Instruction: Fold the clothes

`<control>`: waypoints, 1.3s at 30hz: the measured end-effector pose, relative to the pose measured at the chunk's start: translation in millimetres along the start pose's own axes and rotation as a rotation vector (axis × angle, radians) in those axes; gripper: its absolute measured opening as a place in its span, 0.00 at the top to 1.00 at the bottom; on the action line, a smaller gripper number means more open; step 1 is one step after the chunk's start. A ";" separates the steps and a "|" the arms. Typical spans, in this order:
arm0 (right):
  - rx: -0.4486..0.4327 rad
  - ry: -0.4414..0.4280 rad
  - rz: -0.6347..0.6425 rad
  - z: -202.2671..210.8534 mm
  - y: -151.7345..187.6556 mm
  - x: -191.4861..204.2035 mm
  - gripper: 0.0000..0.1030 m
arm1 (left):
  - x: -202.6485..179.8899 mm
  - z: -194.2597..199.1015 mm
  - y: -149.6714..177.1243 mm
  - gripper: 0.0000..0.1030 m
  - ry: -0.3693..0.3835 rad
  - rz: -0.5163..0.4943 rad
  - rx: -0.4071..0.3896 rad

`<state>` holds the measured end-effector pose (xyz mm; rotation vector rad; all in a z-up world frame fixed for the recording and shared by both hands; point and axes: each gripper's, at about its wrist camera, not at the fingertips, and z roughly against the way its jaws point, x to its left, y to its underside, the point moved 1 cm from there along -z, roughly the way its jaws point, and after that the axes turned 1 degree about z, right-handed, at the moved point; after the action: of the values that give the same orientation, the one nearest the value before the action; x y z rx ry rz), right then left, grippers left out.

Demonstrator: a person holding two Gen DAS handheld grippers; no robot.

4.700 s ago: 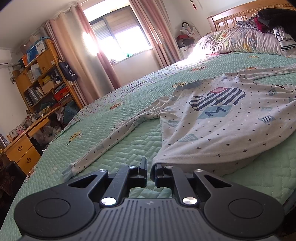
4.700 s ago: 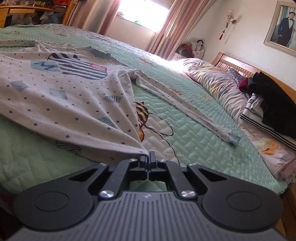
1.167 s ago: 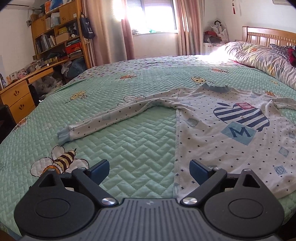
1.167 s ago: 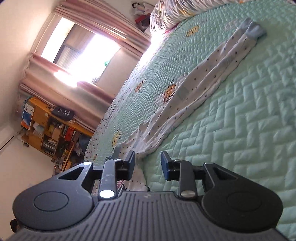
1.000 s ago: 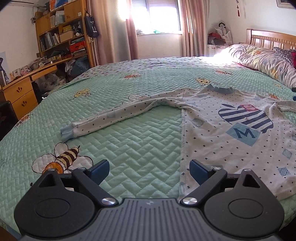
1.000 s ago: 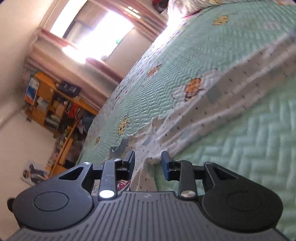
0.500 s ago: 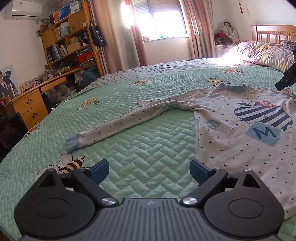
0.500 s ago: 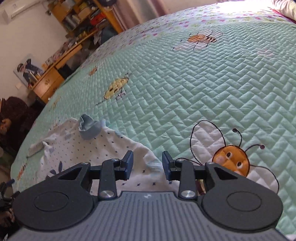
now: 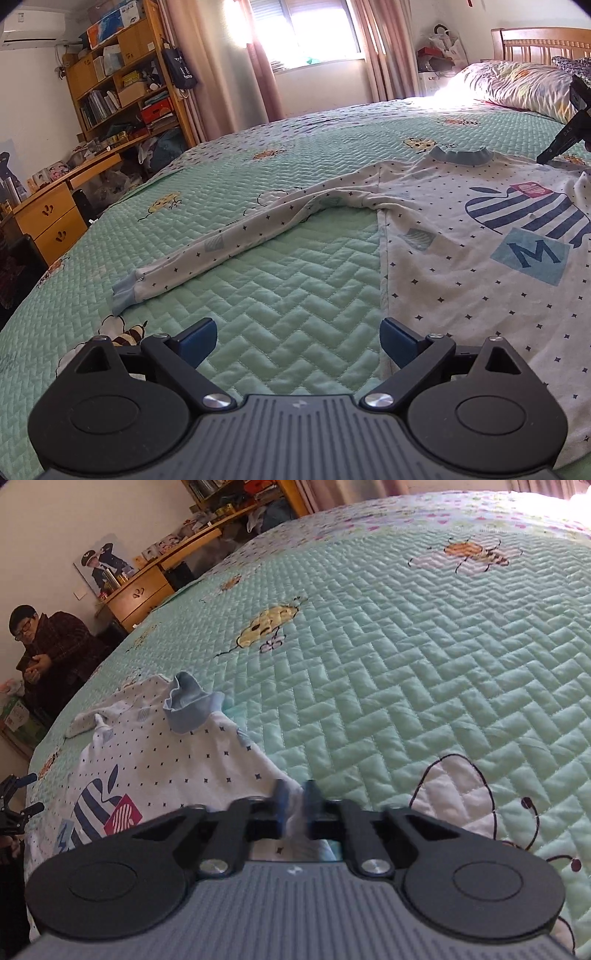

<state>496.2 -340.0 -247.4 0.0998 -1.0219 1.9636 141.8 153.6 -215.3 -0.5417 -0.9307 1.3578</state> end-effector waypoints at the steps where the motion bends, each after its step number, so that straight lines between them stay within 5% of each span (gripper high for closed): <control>1: 0.001 -0.002 0.001 -0.4 0.5 0.4 0.96 | -0.1 -0.6 0.8 0.07 0.001 0.000 0.001; 10: -0.074 0.067 0.072 10.1 -20.1 3.7 0.97 | 1.2 -6.4 3.4 0.07 -0.005 -0.001 0.018; 15: 0.003 0.126 0.122 -7.3 -16.9 6.1 0.95 | 1.5 -5.9 4.1 0.07 -0.006 -0.003 0.019; 17: -0.071 0.168 0.084 5.7 -15.8 2.4 0.84 | 2.8 -4.5 4.1 0.07 -0.004 -0.002 0.019; 23: -0.308 0.275 -0.060 71.8 0.1 21.5 0.74 | 17.9 -4.1 -2.4 0.06 0.045 0.096 0.008; 27: -0.529 0.167 -0.169 107.0 44.1 86.3 0.62 | 34.5 -11.8 -15.2 0.04 0.159 0.246 -0.013; 29: -0.616 0.108 -0.198 112.5 75.2 128.3 0.42 | 43.7 -19.0 -24.5 0.04 0.230 0.334 -0.022; 31: -0.674 0.017 -0.242 111.9 108.5 166.5 0.33 | 54.7 -28.1 -32.7 0.03 0.285 0.415 -0.032; 36: -0.663 -0.171 -0.364 82.7 177.3 227.3 0.33 | 90.9 -63.6 -33.2 0.03 0.417 0.731 0.020; 39: -0.632 -0.246 -0.477 58.7 199.9 232.0 0.32 | 103.4 -73.3 -40.6 0.04 0.420 0.774 0.023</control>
<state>191.3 -276.0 -232.2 0.2132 -1.5714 1.1588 220.0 259.8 -197.9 -1.1957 -0.3530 1.8283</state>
